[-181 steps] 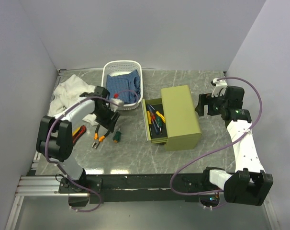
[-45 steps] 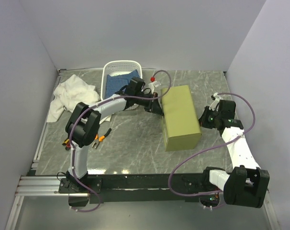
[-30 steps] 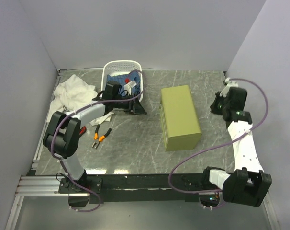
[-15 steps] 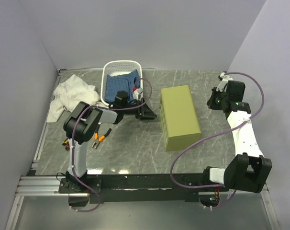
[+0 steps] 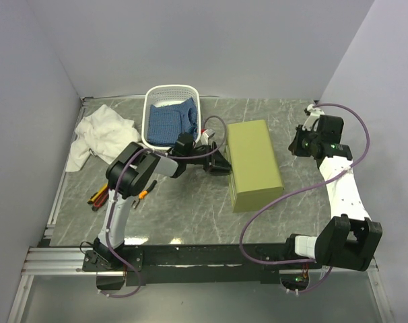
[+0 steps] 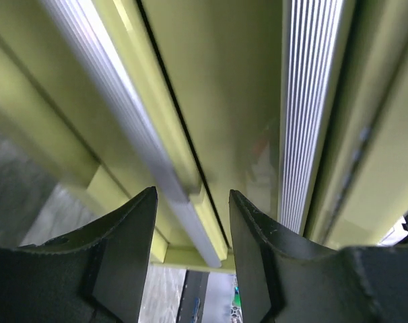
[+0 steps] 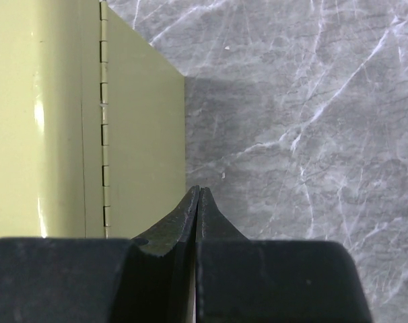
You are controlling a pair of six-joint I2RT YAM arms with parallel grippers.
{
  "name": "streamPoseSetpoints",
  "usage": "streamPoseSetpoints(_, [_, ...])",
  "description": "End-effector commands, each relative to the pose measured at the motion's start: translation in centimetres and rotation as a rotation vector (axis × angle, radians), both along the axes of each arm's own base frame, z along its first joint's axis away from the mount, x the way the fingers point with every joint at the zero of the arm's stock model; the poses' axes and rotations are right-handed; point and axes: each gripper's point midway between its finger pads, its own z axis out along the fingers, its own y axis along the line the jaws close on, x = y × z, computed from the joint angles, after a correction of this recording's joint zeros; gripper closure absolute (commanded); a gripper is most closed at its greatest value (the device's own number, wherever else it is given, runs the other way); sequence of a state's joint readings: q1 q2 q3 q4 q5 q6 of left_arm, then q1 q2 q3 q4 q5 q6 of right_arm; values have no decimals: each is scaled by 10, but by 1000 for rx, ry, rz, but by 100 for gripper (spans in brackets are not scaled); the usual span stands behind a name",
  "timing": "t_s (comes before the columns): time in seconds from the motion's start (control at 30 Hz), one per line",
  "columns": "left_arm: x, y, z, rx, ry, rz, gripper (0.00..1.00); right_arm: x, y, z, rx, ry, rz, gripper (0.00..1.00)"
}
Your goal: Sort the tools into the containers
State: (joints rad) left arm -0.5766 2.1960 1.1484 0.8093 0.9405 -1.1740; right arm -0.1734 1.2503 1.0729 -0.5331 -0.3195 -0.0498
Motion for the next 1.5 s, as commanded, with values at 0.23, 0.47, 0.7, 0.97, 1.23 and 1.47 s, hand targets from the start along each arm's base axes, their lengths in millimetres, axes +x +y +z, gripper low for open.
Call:
streamPoseSetpoints(0.23, [4,-12,7,-50,-30,-1,66,-3,15,6,40,-28,51,100])
streamPoseSetpoints(0.47, [-7,-7,15,-19,-119,-39,77,-3,17,10,43,-58,51,100])
streamPoseSetpoints(0.7, [-18,-33,11,-17,-94,-121,66,-10,20,8,50,-53,55,100])
streamPoseSetpoints(0.97, [-22,-21,-1,58,-103,-124,91,-11,22,13,61,-78,60,100])
streamPoseSetpoints(1.23, [-24,48,-28,225,-127,-95,93,-3,25,24,78,-118,70,100])
streamPoseSetpoints(1.47, [-14,96,-47,351,-138,-77,92,-1,28,33,88,-152,87,100])
